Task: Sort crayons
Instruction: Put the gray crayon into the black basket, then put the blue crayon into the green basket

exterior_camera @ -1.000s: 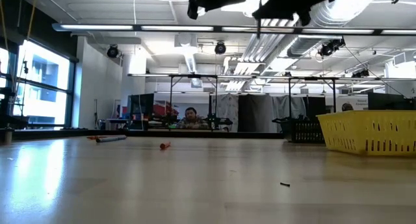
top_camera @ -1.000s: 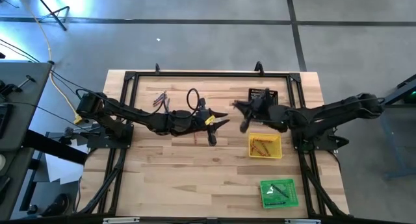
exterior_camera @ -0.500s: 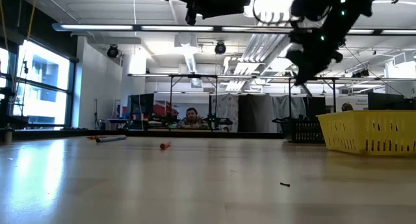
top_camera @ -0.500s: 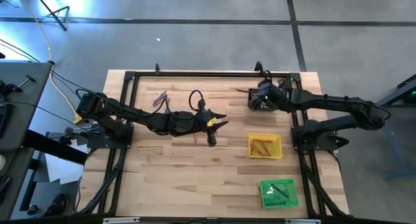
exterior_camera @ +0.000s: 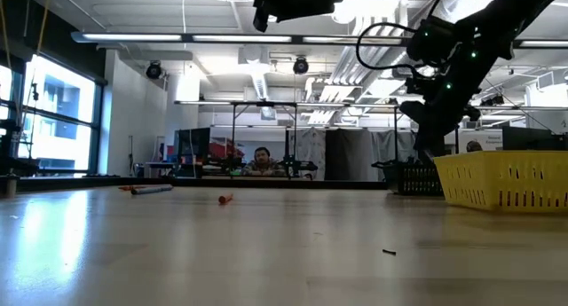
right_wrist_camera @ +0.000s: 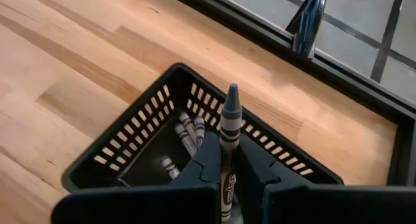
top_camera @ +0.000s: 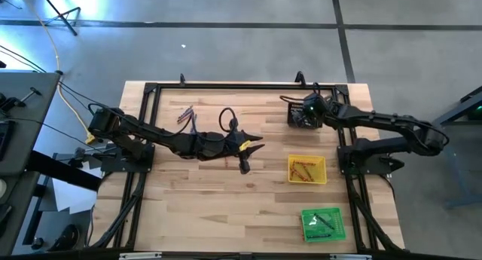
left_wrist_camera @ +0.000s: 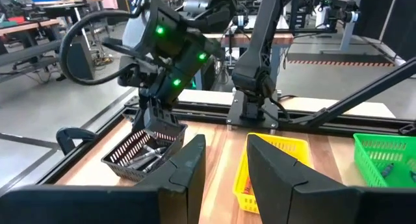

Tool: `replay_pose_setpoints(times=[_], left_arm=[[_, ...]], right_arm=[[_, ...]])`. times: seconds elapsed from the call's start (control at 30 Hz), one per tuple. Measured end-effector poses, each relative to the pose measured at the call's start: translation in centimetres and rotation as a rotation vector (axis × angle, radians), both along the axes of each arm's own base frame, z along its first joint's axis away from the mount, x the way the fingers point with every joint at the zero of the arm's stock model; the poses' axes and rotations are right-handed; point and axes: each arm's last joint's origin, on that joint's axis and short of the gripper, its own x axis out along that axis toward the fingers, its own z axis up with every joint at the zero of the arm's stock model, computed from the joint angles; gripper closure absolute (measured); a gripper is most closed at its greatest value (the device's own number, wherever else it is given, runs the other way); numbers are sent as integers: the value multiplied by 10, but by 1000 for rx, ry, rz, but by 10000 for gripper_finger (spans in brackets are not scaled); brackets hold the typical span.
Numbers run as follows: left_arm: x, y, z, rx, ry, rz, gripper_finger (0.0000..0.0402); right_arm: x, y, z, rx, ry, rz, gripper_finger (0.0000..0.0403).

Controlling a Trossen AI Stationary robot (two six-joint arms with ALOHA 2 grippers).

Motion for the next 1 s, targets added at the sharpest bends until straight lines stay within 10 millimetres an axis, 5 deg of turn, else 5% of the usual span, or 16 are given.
replay_pose_setpoints(times=[0.6, 1.0], left_arm=[[-2, 1, -9, 12, 95, 46, 302], [-51, 21, -40, -85, 586, 397, 302]], right_arm=[[2, 1, 0, 33, -30, 52, 298], [31, 21, 48, 46, -377, 397, 296]])
